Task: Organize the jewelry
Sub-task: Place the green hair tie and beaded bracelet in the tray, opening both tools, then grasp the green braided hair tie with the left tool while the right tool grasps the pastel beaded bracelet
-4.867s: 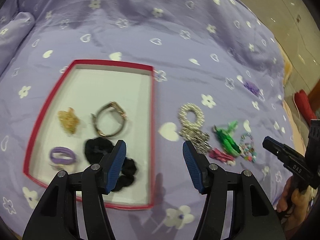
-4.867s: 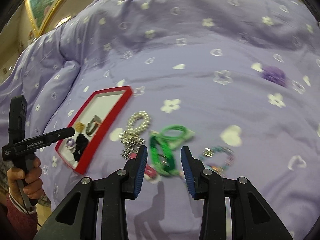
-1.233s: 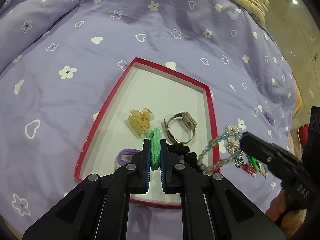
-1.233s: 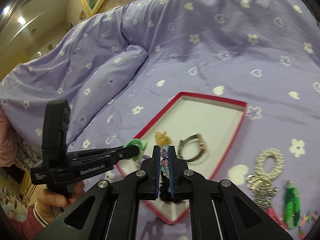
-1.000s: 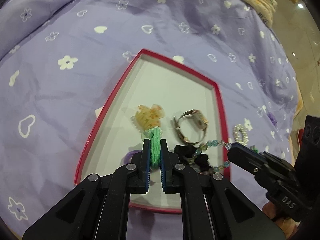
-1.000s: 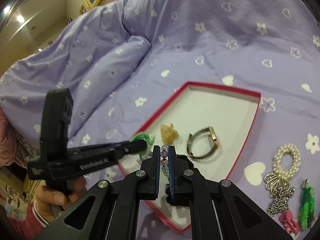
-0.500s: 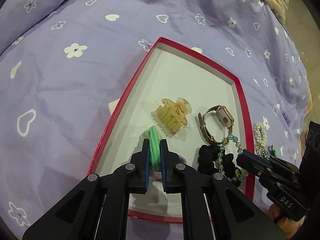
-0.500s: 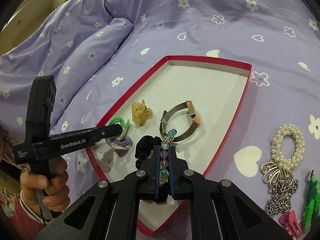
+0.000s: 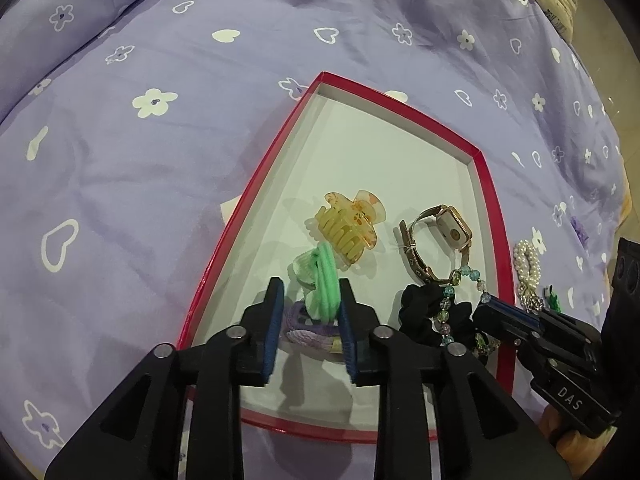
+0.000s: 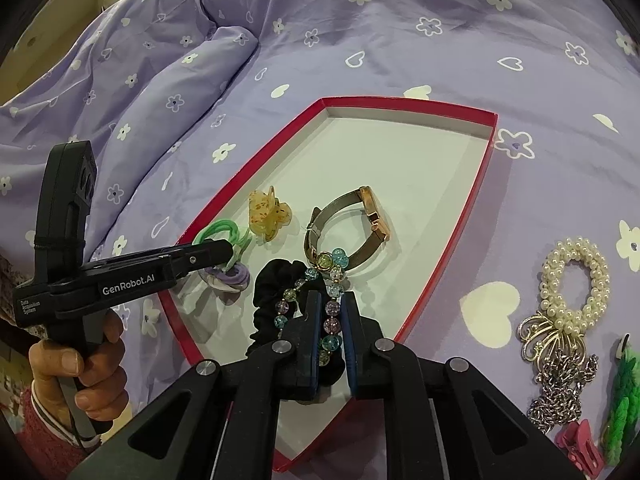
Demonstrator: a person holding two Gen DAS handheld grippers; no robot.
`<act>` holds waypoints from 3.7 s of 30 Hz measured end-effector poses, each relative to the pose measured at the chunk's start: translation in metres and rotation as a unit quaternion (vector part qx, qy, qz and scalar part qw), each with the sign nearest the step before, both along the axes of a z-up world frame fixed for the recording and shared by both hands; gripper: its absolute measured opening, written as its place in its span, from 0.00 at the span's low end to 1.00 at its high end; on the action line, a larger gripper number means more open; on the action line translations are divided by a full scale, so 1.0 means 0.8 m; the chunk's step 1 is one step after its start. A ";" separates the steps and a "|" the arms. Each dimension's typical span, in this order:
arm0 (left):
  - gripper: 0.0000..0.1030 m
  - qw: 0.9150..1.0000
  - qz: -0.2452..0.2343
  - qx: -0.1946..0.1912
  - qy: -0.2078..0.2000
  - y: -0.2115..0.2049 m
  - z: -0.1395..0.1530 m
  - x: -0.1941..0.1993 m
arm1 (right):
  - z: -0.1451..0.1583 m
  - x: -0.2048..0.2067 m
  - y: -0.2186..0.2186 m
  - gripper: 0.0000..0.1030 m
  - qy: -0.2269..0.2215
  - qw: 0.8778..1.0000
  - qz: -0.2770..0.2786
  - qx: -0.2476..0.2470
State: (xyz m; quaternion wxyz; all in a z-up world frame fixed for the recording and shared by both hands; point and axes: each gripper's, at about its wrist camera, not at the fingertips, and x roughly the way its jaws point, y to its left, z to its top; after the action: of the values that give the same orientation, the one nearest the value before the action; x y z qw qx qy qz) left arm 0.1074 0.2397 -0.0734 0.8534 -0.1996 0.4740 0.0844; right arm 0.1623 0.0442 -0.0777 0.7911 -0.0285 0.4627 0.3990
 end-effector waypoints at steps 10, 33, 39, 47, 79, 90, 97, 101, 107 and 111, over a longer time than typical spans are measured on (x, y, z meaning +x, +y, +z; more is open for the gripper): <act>0.30 1.000 -0.002 0.006 -0.008 -0.003 0.012 -0.008 | 0.009 -0.007 -0.004 0.30 -0.008 1.000 -0.001 0.006; 0.41 0.998 -0.040 0.007 -0.045 -0.070 0.058 -0.037 | 0.057 -0.034 -0.135 0.36 -0.035 0.996 -0.079 0.037; 0.45 0.997 -0.066 0.001 -0.050 -0.108 0.064 -0.035 | 0.058 -0.040 -0.195 0.40 -0.040 0.991 -0.119 0.033; 0.49 0.993 -0.111 -0.002 -0.045 -0.168 0.062 -0.029 | 0.057 -0.052 -0.275 0.43 -0.044 0.982 -0.180 0.026; 0.49 0.967 -0.253 0.013 -0.014 -0.340 0.044 0.076 | 0.015 -0.022 -0.373 0.43 -0.022 0.974 -0.223 -0.005; 0.25 0.956 -0.290 0.037 0.023 -0.373 0.003 0.114 | -0.009 -0.003 -0.350 0.40 -0.024 0.981 -0.185 -0.049; 0.10 0.955 -0.294 0.035 0.007 -0.370 0.007 0.111 | -0.015 0.002 -0.350 0.12 -0.035 0.979 -0.191 -0.060; 0.09 0.957 -0.290 0.023 -0.010 -0.364 0.021 0.100 | -0.008 -0.002 -0.353 0.12 -0.032 0.980 -0.194 -0.035; 0.09 0.961 -0.273 0.006 -0.038 -0.344 0.047 0.082 | 0.020 -0.010 -0.353 0.12 -0.046 0.979 -0.199 -0.003; 0.09 0.966 -0.254 -0.001 -0.049 -0.325 0.059 0.071 | 0.040 -0.014 -0.345 0.12 -0.060 0.979 -0.196 0.008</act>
State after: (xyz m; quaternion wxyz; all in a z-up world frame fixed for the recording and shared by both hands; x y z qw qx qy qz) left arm 0.1639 -0.0202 -0.0260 0.8689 -0.0776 0.4668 -0.1451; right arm 0.1514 -0.2318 -0.0460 0.8806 0.0457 0.4076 0.2374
